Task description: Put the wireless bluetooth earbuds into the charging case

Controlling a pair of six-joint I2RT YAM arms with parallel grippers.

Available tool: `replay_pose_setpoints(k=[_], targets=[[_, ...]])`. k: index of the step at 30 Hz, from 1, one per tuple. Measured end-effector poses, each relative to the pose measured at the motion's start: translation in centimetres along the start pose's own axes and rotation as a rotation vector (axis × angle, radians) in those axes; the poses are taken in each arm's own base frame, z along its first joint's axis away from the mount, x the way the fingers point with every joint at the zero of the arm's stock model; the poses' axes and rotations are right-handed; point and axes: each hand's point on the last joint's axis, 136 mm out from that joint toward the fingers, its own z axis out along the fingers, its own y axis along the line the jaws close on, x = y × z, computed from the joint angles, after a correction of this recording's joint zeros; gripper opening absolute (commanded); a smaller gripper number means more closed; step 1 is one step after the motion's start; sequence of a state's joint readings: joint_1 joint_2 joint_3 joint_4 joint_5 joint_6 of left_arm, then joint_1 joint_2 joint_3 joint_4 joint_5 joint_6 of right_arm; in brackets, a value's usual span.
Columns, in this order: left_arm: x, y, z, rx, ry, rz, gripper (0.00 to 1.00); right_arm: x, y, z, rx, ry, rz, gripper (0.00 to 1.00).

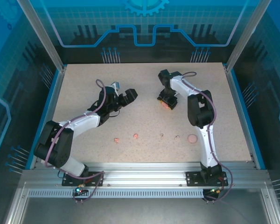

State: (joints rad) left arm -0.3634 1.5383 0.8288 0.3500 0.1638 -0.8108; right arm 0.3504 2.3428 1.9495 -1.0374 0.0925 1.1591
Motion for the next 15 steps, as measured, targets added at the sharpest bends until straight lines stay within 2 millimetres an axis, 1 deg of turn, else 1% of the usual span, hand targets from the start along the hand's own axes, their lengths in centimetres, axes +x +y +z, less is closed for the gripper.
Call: replay_pose_setpoints(k=[3, 6, 10, 13, 15], targets=[[0.4, -0.3, 0.0, 0.030, 0.012, 0.005, 0.99, 0.2, 0.1, -0.2, -0.017, 0.003, -0.039, 0.52], [1.5, 0.2, -0.2, 0.048, 0.036, 0.004, 0.99, 0.7, 0.6, -0.3, -0.057, 0.003, -0.069, 0.52], [4.2, 2.0, -0.7, 0.045, 0.080, 0.001, 0.99, 2.8, 2.0, -0.9, -0.121, 0.027, -0.100, 0.53], [6.1, 2.8, -0.9, 0.047, 0.104, 0.008, 0.99, 4.7, 3.6, -1.8, -0.182, 0.051, -0.107, 0.53], [6.9, 3.1, -1.0, 0.049, 0.108, 0.013, 0.99, 5.8, 4.7, -2.4, -0.220, 0.065, -0.105, 0.53]])
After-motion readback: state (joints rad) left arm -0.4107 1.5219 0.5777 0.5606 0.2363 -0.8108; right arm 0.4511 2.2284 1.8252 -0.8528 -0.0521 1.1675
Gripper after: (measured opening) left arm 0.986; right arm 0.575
